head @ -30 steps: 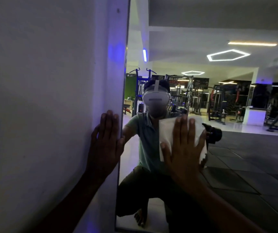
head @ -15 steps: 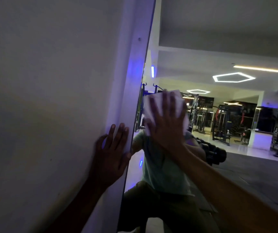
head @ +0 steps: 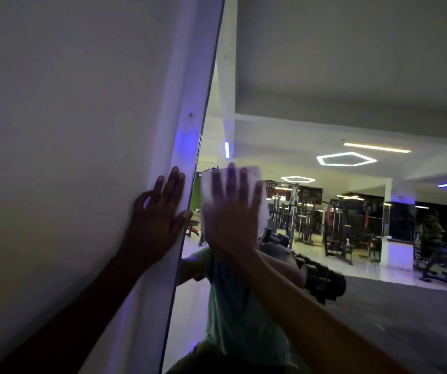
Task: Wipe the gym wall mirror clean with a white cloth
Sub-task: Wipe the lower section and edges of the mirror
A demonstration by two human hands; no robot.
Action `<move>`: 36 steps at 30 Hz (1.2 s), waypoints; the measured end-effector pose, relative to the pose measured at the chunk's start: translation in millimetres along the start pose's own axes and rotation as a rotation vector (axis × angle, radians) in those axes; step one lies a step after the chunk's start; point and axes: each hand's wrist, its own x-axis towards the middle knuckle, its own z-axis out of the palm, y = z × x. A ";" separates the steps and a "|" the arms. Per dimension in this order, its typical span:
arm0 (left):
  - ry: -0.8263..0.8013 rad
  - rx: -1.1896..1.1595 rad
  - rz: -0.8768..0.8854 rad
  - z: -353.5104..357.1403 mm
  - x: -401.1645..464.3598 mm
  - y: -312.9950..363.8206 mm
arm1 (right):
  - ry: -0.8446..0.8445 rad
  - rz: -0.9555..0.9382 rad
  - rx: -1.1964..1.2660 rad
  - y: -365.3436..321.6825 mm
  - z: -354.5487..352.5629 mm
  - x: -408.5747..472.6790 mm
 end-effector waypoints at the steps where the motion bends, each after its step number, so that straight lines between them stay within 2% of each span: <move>1: 0.007 0.000 -0.006 1.4 -2.2 -0.5 | -0.011 -0.113 0.015 6.2 -0.2 5.0; 3: 0.008 0.018 -0.025 2.1 -4.1 3.2 | -0.014 -0.232 -0.042 46.3 -6.9 12.1; 4: 0.002 0.027 -0.034 1.2 -3.4 5.1 | -0.012 -0.206 -0.084 74.3 -12.9 12.7; 6: -0.009 0.024 -0.049 -0.7 -2.8 7.2 | 0.023 0.016 -0.107 127.2 -29.0 6.4; 8: -0.021 0.008 -0.059 -1.9 -4.8 7.5 | 0.074 0.304 -0.095 149.8 -41.9 7.2; 10: -0.022 -0.008 -0.061 -2.7 -5.0 9.4 | 0.135 0.512 -0.059 128.4 -39.4 28.8; 11: -0.017 -0.015 -0.064 -3.0 -4.5 10.5 | 0.152 0.540 -0.039 105.8 -35.6 45.0; 15: -0.006 -0.030 -0.088 -2.9 -4.4 11.0 | 0.138 0.239 0.009 2.3 -2.9 86.5; 17: 0.002 -0.022 -0.090 -2.9 -3.6 8.8 | 0.133 0.142 0.048 -24.9 8.8 91.1; 20: 0.002 0.008 -0.092 -3.4 0.2 10.3 | 0.129 0.031 0.058 -15.0 10.3 81.4; 24: -0.029 0.039 -0.074 -4.8 -18.4 7.0 | 0.115 -0.122 0.110 -2.0 5.9 20.0; 29: -0.144 0.130 -0.008 -15.6 -64.8 0.2 | -0.036 -0.096 0.164 -22.9 1.3 -100.6; 32: -0.215 0.088 -0.001 -21.8 -94.8 1.1 | -0.133 -0.080 0.141 -12.6 -2.1 -159.2; 34: -0.223 0.089 0.013 -24.5 -112.3 3.6 | -0.128 0.048 0.050 18.2 -8.6 -175.0; 36: -0.244 0.068 0.013 -24.4 -125.1 8.0 | -0.122 0.307 -0.012 48.7 -19.5 -179.4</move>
